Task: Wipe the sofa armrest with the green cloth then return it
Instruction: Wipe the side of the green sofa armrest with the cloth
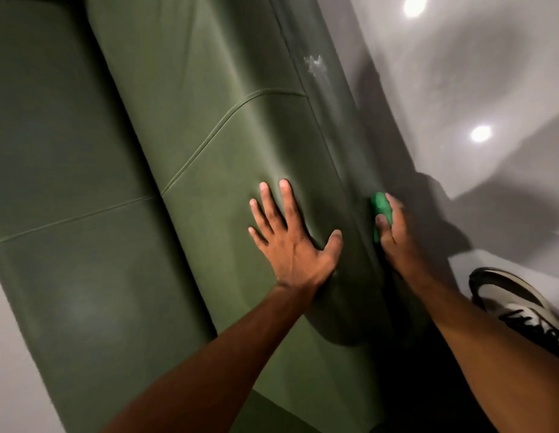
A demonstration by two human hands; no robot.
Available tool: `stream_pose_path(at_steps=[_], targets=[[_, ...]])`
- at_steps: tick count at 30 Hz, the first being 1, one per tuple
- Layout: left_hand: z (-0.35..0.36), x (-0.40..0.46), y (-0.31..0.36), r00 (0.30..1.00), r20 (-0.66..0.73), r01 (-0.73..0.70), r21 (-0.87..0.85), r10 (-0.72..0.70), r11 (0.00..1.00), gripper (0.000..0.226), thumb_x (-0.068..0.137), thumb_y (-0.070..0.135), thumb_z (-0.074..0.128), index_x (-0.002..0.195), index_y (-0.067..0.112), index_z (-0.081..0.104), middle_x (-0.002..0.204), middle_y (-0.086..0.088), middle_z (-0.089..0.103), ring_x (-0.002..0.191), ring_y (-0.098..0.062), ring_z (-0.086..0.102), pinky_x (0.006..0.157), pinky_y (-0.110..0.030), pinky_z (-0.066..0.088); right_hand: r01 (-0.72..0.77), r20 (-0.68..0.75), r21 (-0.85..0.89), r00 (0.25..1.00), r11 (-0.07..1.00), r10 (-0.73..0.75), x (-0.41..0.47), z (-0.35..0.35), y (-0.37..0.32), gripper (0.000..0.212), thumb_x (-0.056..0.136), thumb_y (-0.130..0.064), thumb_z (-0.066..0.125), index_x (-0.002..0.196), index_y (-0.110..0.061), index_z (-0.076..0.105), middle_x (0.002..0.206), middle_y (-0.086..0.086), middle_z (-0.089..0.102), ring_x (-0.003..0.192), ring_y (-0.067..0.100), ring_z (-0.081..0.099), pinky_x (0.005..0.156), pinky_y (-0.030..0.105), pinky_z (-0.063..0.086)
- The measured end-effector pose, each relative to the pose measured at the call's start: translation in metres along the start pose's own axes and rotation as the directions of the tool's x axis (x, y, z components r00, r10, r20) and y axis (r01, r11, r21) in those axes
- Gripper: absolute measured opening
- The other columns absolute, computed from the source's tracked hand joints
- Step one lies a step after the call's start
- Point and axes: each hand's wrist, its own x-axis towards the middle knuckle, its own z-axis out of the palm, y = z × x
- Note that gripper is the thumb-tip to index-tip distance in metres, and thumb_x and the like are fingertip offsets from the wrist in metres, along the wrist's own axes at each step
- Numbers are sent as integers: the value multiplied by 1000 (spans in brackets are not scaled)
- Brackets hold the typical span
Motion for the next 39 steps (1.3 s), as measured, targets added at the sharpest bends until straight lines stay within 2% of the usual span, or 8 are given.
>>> stream_pose_path(at_steps=[3,8,13,17,24,28,33,39], targets=[[1,-4,-1,1000,-12,-20,-3,20,1000,122,64,70,59,156,39,-15,170,-4,-3,156,-35,-2,117,-69,15,-64,-44,28,997,998,65,-14,0,12,69,90,-67,28,147,-27,27,152,16,36,140,34,35,116,54,28],[2,-1,2,1000,-11,-24,-27,24,999,121,65,68,59,154,41,-18,170,-2,-6,156,-34,-6,117,-70,12,-5,-49,-25,999,1000,4,-23,5,-6,64,92,-48,36,146,-14,36,151,12,39,141,24,32,119,39,24],[2,-1,0,1000,-11,-29,-15,29,999,123,65,67,61,155,40,-19,170,-3,-7,156,-35,-6,116,-70,13,-39,-5,15,999,999,39,6,-4,15,69,89,-57,36,147,-20,35,152,12,41,141,31,38,116,52,30],[-1,-2,1,1000,18,-14,-21,15,1000,124,64,66,63,156,38,-16,170,-2,-8,156,-35,-6,116,-71,14,-69,-15,56,997,996,70,-9,-6,8,71,88,-60,36,149,-23,31,155,8,37,142,24,35,118,50,28],[-9,3,-1,998,69,-4,-51,7,999,122,65,68,64,154,44,-16,168,4,-18,156,-32,-14,118,-71,9,116,65,71,991,991,-120,-10,-5,-26,52,95,-34,50,145,-24,39,148,-9,39,140,9,36,117,25,25],[-10,3,5,997,68,43,-94,-36,995,122,62,63,70,155,48,-9,168,7,-18,156,-32,-13,116,-72,11,-28,61,90,998,996,22,0,-15,-12,50,100,-23,49,147,-15,35,152,2,39,142,15,34,117,27,24],[-11,6,4,997,67,40,-100,-33,994,120,63,65,67,154,49,-10,168,8,-19,156,-31,-14,117,-71,10,-159,-5,134,987,978,161,-35,-6,0,57,98,-41,45,149,-21,31,156,4,35,142,16,33,114,27,23],[-14,5,7,997,79,34,-116,-25,993,118,65,65,67,155,48,-8,167,9,-22,155,-31,-17,116,-71,8,57,-61,82,997,995,-52,0,8,-22,51,92,-58,44,141,-45,38,147,-21,41,139,-4,33,119,33,26]])
